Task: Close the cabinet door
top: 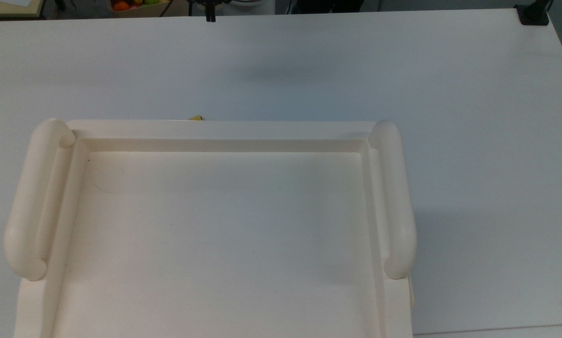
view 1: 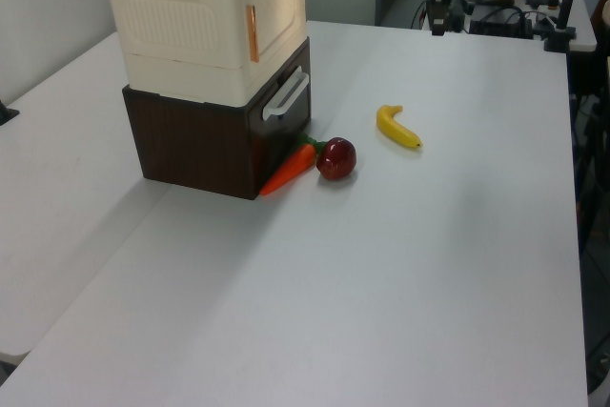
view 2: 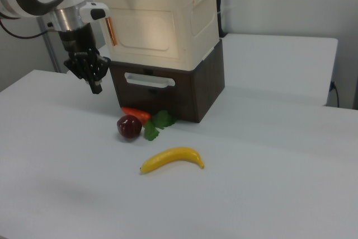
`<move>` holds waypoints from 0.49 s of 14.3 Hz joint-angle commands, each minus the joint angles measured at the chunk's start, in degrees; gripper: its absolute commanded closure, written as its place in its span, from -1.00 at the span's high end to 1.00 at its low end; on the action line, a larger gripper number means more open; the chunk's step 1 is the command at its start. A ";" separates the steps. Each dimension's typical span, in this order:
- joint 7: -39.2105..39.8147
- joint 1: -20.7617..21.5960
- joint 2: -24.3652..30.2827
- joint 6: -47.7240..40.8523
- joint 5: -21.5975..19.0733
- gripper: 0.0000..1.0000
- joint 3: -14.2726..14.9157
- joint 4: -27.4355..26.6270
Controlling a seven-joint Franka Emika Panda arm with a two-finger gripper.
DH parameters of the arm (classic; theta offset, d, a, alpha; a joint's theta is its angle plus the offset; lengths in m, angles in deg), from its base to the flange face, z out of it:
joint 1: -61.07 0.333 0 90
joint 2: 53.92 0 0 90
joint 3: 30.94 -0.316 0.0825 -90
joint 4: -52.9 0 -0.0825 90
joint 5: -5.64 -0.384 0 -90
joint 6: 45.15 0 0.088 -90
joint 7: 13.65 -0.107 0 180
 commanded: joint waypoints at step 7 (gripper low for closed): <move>-2.75 1.69 1.81 -1.29 0.21 1.00 2.41 -1.99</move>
